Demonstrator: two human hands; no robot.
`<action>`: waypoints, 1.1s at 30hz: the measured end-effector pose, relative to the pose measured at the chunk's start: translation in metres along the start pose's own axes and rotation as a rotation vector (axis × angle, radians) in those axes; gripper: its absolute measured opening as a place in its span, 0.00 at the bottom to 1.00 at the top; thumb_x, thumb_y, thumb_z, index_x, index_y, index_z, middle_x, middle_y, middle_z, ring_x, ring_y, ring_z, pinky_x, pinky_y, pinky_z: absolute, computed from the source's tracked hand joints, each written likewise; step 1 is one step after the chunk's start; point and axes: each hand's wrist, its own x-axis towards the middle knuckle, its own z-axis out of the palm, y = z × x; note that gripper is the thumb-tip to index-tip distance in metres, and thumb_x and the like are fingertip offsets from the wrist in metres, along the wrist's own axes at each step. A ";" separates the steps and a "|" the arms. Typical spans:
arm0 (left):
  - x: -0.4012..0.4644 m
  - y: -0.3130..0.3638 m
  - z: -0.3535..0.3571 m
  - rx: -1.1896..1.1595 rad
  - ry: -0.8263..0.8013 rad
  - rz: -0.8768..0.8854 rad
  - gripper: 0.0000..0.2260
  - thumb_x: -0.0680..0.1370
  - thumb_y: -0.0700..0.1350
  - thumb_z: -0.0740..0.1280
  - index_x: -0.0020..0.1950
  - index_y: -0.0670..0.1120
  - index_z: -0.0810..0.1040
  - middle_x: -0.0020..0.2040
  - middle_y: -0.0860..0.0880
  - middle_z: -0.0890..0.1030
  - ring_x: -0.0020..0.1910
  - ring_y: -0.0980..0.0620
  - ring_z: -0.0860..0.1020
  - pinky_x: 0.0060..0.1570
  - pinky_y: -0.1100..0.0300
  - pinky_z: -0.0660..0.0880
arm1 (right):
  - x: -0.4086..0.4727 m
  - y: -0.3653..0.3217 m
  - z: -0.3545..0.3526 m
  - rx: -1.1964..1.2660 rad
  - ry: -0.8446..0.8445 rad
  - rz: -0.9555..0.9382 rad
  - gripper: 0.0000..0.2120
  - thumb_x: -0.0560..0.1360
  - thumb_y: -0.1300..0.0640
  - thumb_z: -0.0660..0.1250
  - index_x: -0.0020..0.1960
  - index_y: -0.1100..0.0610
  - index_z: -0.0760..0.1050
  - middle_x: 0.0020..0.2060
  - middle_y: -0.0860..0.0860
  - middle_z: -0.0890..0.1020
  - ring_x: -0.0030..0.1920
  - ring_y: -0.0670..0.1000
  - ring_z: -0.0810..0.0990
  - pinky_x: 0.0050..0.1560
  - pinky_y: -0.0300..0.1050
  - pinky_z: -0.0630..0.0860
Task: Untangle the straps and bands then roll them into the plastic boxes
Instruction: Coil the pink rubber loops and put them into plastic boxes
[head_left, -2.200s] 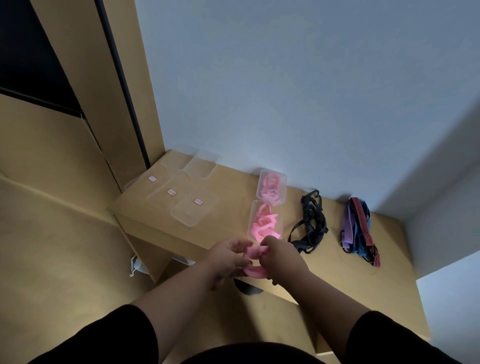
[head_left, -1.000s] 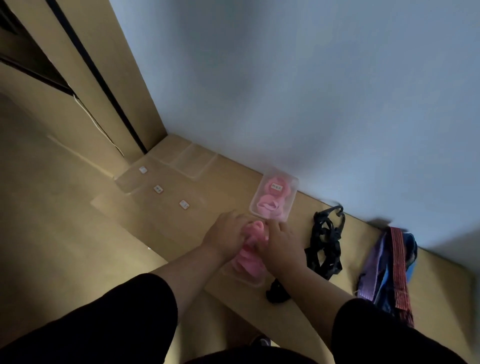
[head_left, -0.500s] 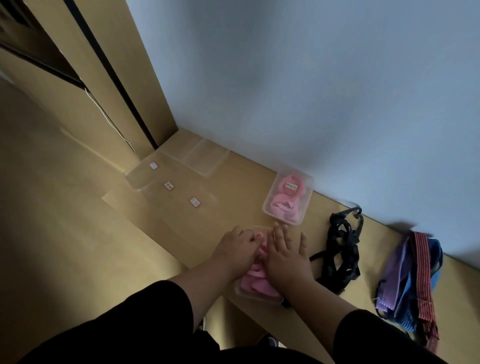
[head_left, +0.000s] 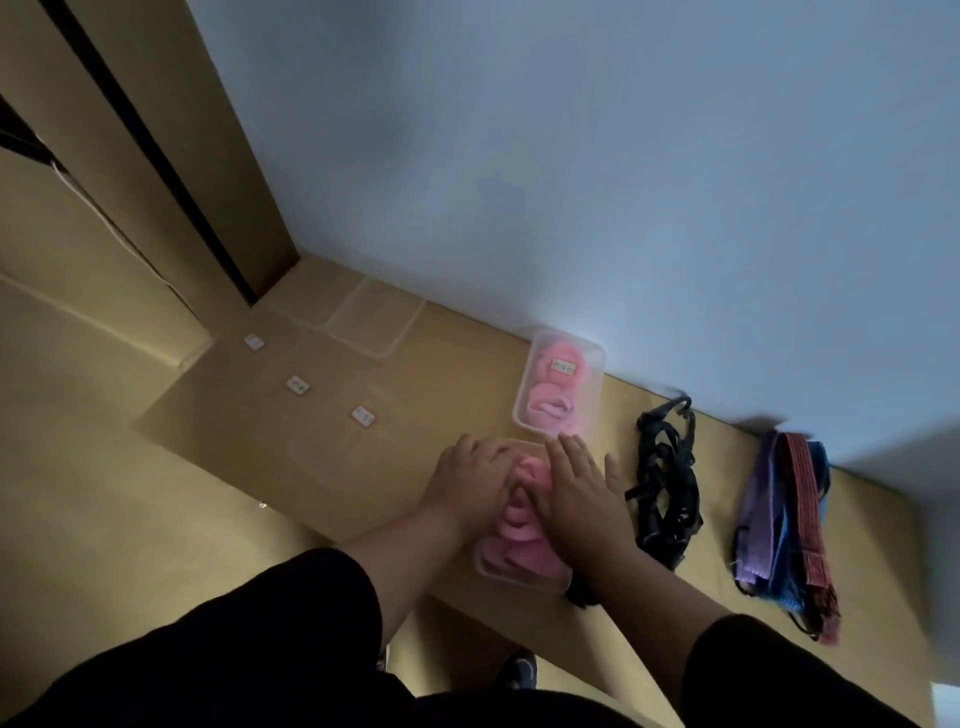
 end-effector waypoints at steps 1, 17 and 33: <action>0.002 -0.002 -0.003 -0.024 0.004 0.016 0.24 0.77 0.56 0.51 0.61 0.50 0.80 0.59 0.48 0.81 0.53 0.43 0.78 0.53 0.51 0.76 | 0.000 -0.001 -0.004 0.006 -0.002 -0.002 0.32 0.82 0.36 0.40 0.82 0.50 0.49 0.82 0.50 0.52 0.81 0.49 0.46 0.79 0.58 0.40; 0.003 -0.015 -0.016 -0.190 -0.171 0.193 0.32 0.75 0.61 0.46 0.73 0.50 0.70 0.69 0.48 0.75 0.64 0.44 0.73 0.65 0.50 0.68 | -0.015 -0.006 -0.014 -0.036 -0.093 -0.166 0.34 0.78 0.37 0.45 0.78 0.53 0.63 0.76 0.51 0.68 0.76 0.54 0.65 0.76 0.51 0.57; -0.028 -0.068 -0.010 -0.003 -0.024 0.021 0.23 0.77 0.57 0.55 0.57 0.45 0.82 0.55 0.45 0.82 0.53 0.42 0.79 0.56 0.50 0.78 | -0.011 -0.018 0.019 -0.244 -0.079 -0.115 0.53 0.68 0.39 0.76 0.82 0.54 0.52 0.81 0.55 0.56 0.81 0.58 0.53 0.77 0.56 0.44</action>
